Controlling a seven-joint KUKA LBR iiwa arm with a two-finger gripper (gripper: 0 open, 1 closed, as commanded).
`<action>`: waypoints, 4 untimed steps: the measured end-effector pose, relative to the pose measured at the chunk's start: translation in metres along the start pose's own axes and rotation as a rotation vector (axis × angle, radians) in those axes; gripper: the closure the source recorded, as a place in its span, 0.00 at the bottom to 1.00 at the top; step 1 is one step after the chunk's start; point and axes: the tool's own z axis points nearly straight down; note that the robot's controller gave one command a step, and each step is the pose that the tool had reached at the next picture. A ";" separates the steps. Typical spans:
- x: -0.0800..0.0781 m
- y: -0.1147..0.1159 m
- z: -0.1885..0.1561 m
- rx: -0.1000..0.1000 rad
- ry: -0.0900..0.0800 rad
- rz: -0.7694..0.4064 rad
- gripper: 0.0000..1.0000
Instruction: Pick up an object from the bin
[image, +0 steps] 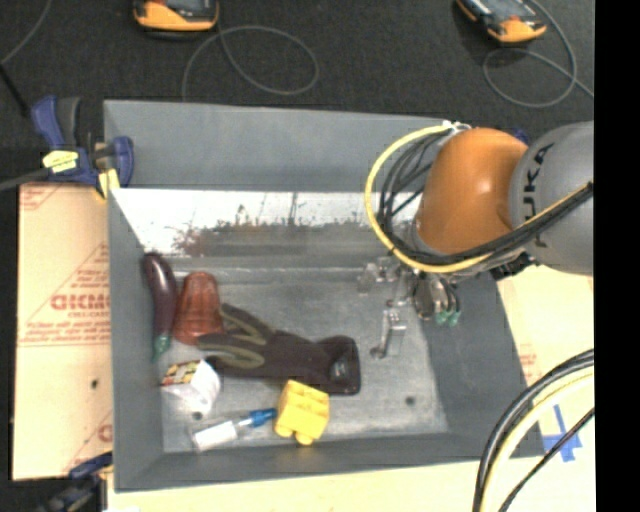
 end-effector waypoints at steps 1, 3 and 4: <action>-0.007 0.024 0.036 0.000 -0.009 0.010 0.00; 0.026 0.041 0.097 0.000 -0.001 -0.101 1.00; 0.025 0.048 -0.043 0.001 -0.006 -0.107 1.00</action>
Offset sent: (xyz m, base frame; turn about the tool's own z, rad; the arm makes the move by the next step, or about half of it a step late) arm -0.0259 0.0416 -0.0980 -0.1011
